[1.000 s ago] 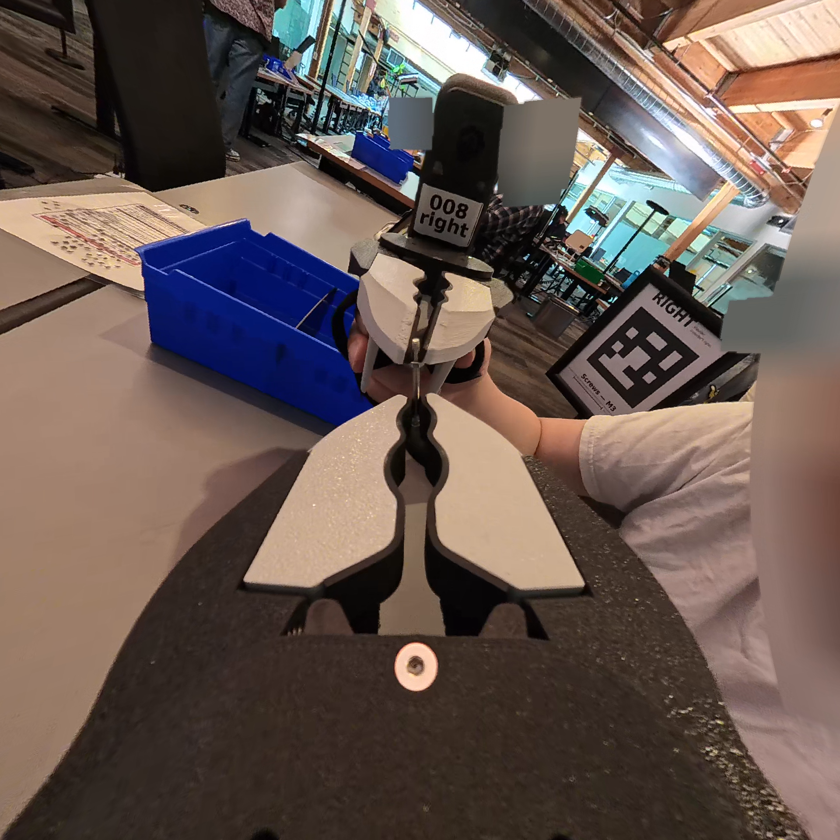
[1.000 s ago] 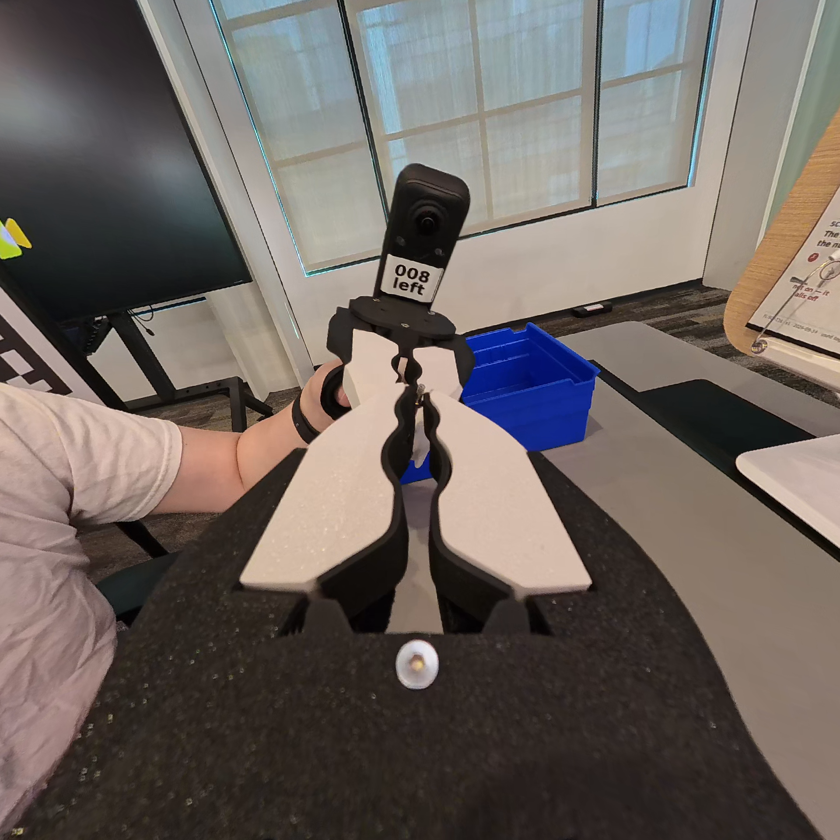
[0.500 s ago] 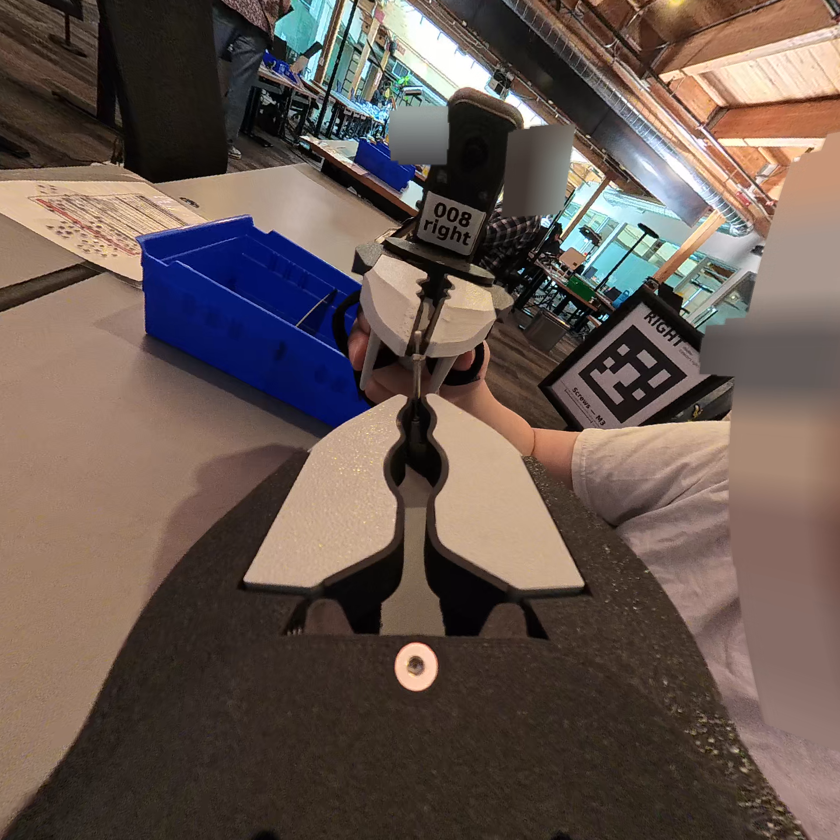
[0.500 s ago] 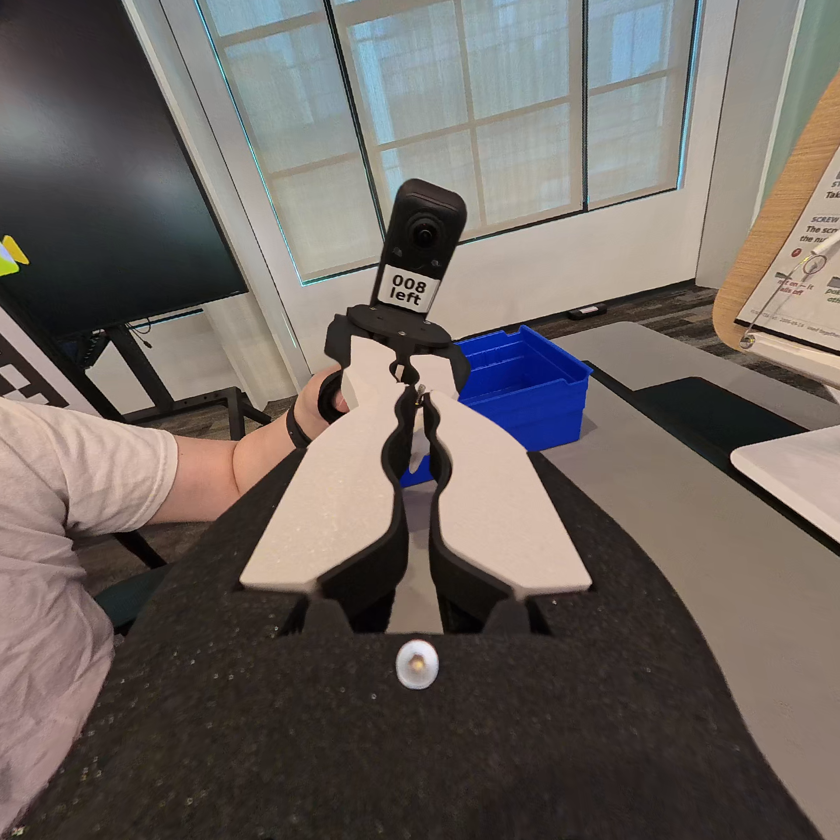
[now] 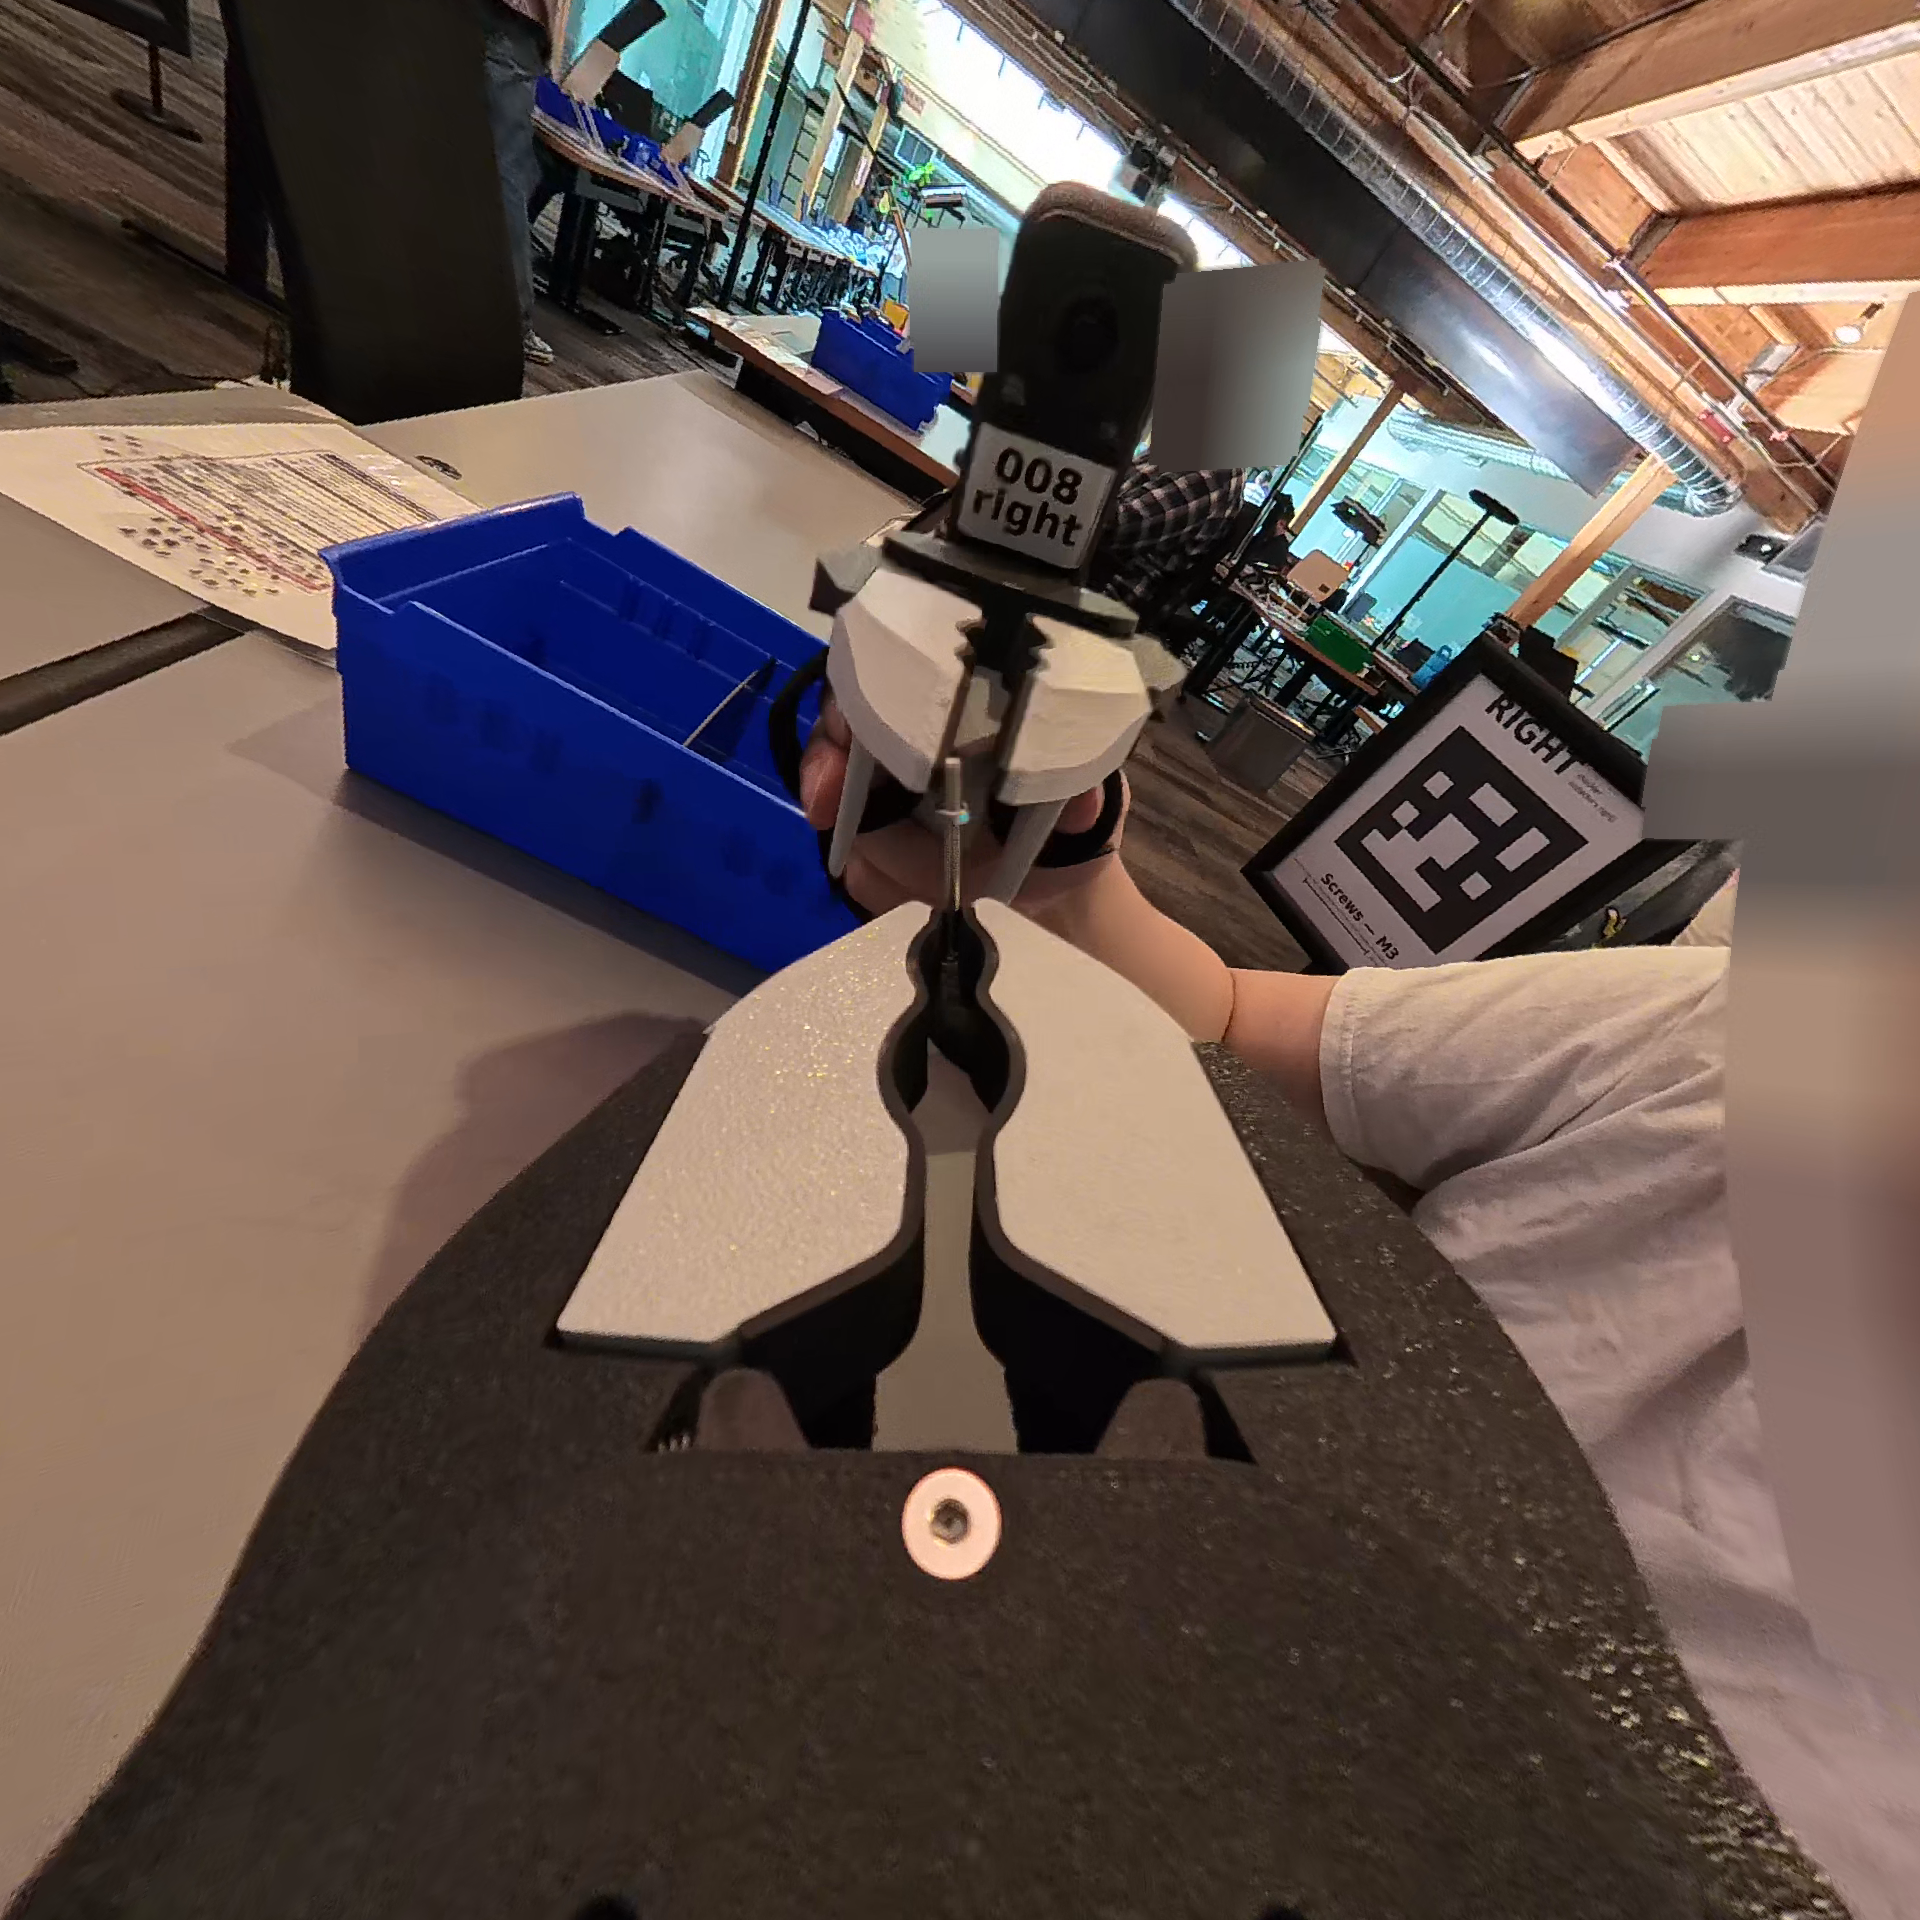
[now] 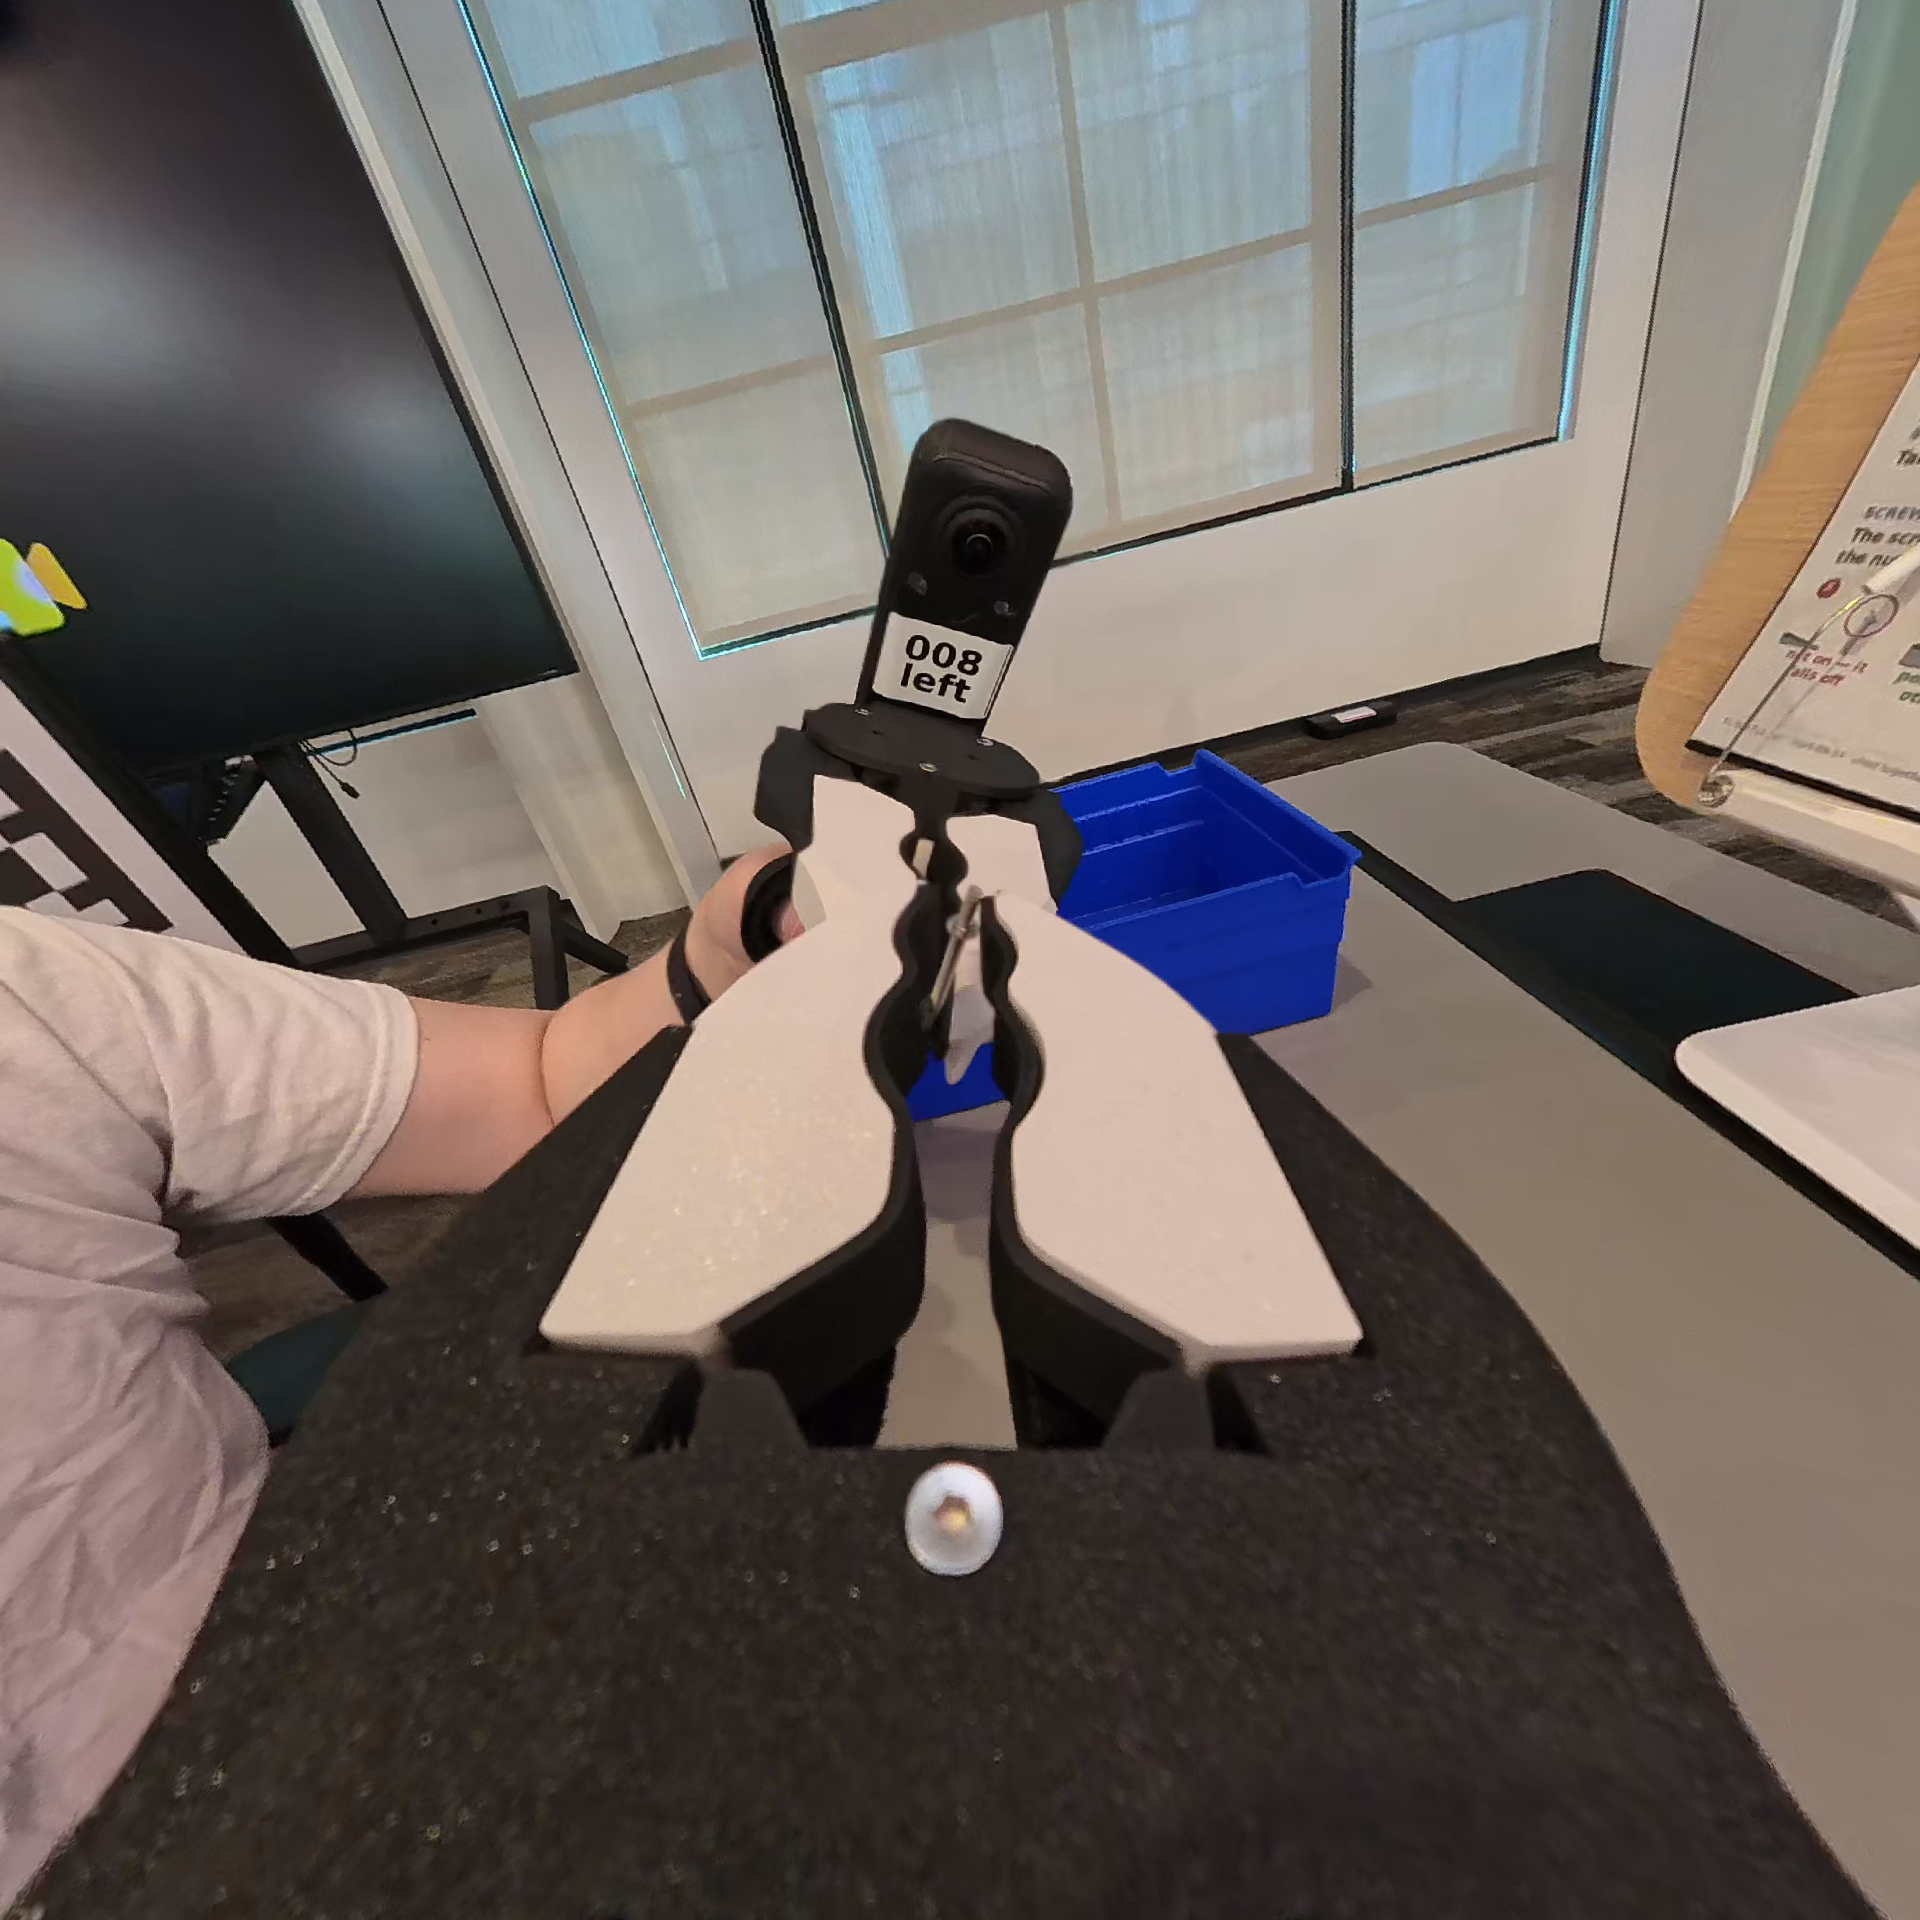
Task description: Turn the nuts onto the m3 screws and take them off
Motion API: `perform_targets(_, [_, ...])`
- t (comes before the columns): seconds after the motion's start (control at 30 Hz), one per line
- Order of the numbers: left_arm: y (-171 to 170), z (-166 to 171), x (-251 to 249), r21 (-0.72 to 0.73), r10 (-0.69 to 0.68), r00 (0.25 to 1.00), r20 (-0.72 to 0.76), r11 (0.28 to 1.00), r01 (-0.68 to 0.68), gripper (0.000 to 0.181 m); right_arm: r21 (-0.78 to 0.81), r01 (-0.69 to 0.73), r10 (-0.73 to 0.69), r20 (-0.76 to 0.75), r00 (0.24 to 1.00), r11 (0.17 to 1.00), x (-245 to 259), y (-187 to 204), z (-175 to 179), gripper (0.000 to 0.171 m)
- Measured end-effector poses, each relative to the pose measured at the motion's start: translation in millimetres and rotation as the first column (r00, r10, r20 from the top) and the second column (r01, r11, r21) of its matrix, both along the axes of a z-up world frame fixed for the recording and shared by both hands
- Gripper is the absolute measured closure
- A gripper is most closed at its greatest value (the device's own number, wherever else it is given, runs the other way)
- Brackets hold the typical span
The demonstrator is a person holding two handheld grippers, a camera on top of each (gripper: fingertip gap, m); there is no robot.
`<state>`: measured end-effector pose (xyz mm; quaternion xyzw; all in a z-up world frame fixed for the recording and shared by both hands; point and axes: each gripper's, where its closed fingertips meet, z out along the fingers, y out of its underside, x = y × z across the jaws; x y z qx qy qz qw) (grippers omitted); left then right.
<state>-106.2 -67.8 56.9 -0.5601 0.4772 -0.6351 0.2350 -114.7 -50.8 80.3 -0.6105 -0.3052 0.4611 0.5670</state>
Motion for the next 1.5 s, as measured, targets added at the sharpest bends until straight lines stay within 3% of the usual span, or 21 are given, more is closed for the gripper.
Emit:
perform_targets(0.13, [11.3,-3.5,-1.4,0.082,0.069,0.998,-0.009,0.994,-0.068,0.180,0.058,0.133,-0.139,0.135,0.981,0.989,13.3,2.9,5.7,0.145])
perform_targets(0.3, [21.9,-8.8,0.8,0.198,0.158,0.987,-0.003,0.968,-0.154,0.180,0.091,0.306,-0.319,0.323,0.891,0.948,31.9,11.5,-3.9,0.138])
perform_targets(0.43, [24.7,-12.3,4.0,0.269,0.204,0.979,0.000,0.943,-0.196,0.180,0.085,0.296,-0.307,0.318,0.897,0.952,21.1,16.1,-12.4,0.137])
perform_targets(0.8, [23.5,-9.3,5.5,0.283,0.210,0.977,0.037,0.936,-0.211,0.180,0.138,0.284,-0.310,0.238,0.921,0.949,12.4,21.9,-12.7,0.129])
perform_targets(1.13, [23.0,-5.8,4.6,0.318,0.212,0.976,0.058,0.923,-0.219,0.179,0.229,0.232,-0.278,0.195,0.940,0.945,13.8,15.0,-3.5,0.132])
perform_targets(1.5, [27.8,-8.4,5.7,0.443,0.265,0.962,0.064,0.856,-0.265,0.179,0.277,0.222,-0.283,0.204,0.937,0.935,14.4,12.3,-1.6,0.133])
